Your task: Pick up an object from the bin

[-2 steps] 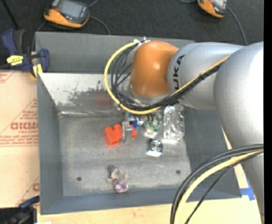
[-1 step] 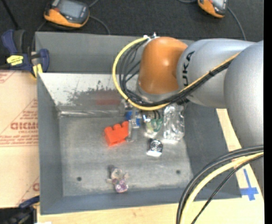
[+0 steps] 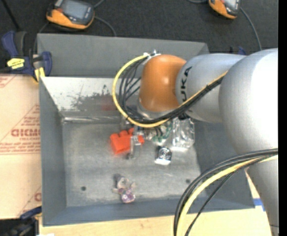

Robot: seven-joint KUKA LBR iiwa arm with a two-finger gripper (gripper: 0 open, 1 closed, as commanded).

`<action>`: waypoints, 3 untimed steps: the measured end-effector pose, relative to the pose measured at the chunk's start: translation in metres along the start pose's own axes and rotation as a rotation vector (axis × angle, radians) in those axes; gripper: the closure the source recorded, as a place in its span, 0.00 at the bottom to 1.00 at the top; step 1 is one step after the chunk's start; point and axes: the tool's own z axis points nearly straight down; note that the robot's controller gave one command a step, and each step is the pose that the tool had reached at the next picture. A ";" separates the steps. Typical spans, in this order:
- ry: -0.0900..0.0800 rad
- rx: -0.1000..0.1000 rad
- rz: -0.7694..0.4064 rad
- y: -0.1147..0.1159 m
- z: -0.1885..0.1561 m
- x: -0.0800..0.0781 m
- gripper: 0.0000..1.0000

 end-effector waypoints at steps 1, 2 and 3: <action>-0.003 -0.001 0.006 -0.001 -0.001 -0.001 0.00; -0.003 -0.001 0.008 -0.001 -0.001 -0.001 1.00; -0.009 -0.001 0.013 -0.002 -0.046 -0.003 1.00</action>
Offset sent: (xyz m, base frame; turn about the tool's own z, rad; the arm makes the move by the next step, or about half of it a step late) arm 0.0000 0.0000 0.0000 0.0000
